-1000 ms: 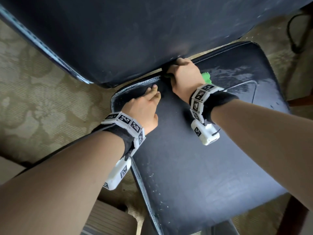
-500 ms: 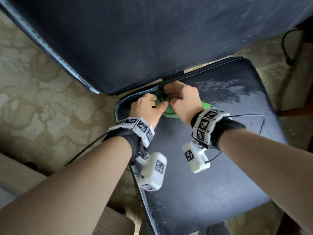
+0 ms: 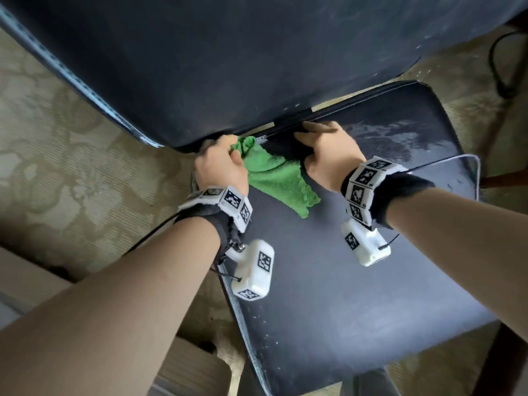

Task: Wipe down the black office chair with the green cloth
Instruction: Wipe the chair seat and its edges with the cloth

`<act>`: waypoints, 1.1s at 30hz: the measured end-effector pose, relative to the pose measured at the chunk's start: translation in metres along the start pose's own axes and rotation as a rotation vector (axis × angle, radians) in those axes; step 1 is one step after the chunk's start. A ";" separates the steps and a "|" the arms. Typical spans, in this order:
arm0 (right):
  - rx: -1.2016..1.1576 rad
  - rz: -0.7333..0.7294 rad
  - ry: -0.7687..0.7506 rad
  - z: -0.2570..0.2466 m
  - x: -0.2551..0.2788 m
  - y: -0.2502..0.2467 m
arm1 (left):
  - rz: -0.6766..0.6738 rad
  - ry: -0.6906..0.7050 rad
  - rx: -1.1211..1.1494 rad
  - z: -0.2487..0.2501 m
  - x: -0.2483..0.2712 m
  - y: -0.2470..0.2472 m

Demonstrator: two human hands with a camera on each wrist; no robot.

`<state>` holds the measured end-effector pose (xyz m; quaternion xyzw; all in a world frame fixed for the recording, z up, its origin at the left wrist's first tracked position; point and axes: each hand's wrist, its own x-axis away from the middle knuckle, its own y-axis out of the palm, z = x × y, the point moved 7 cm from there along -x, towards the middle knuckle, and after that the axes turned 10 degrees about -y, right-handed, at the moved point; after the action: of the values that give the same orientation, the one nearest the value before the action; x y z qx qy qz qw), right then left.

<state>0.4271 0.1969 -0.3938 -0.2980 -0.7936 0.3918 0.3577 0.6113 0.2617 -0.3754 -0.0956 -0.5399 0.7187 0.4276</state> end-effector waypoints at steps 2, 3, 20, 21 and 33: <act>0.061 -0.038 -0.013 0.003 0.001 0.007 | 0.011 0.048 0.010 0.011 0.013 0.004; 0.078 -0.047 -0.018 0.005 0.002 0.008 | -0.003 0.095 0.009 0.018 0.018 0.011; 0.066 -0.038 0.034 -0.003 0.004 0.005 | -0.170 0.471 -0.127 0.046 -0.001 0.041; 0.060 -0.030 0.038 -0.003 0.004 0.004 | -0.173 0.456 -0.113 0.045 -0.002 0.040; 0.069 -0.054 0.047 -0.002 0.005 -0.001 | -0.149 0.500 -0.527 0.026 0.000 0.041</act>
<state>0.4262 0.2009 -0.3904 -0.2731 -0.7788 0.4018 0.3968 0.5747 0.2416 -0.4004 -0.3355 -0.5906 0.4764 0.5583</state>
